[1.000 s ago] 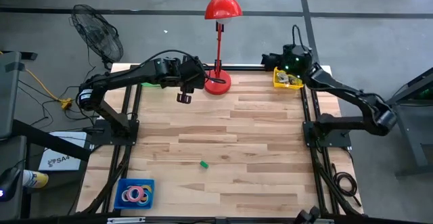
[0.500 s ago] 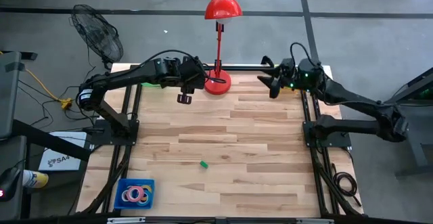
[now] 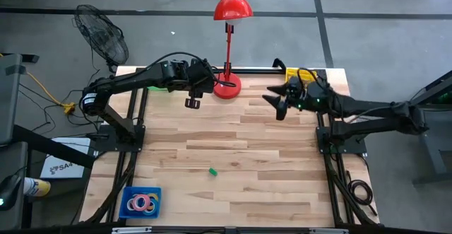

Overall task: Pick and place Stapler, Stapler remover, tape
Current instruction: Put the green stapler into the green basket

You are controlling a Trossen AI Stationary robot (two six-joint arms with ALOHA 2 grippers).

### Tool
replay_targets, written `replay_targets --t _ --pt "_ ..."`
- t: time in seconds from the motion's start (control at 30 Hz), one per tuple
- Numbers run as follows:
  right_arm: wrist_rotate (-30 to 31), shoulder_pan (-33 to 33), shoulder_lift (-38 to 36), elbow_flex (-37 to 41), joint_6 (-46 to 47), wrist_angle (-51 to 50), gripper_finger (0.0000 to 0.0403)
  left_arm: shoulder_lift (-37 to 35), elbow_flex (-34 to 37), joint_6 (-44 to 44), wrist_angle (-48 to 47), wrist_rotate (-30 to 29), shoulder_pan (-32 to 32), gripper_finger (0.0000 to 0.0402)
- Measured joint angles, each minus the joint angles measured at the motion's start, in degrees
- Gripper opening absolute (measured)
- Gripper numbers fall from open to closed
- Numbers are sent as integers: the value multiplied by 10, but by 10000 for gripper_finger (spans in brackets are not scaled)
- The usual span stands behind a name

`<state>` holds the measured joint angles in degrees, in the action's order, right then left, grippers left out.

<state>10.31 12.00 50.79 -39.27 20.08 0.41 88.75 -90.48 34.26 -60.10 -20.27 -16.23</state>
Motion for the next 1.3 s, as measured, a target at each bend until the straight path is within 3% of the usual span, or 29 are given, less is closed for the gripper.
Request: replay_targets --t 0.23,0.4,0.73,1.3 --pt "-26 -25 -47 201 56 294 222 0 0 0 0 0 0 147" --pt "-9 -20 -108 287 71 371 222 0 0 2 0 2 0 147" --pt "5 -3 -263 383 84 368 222 0 0 0 -7 3 0 147" --pt "11 -4 -507 384 82 111 223 0 0 -31 -16 4 0 147"
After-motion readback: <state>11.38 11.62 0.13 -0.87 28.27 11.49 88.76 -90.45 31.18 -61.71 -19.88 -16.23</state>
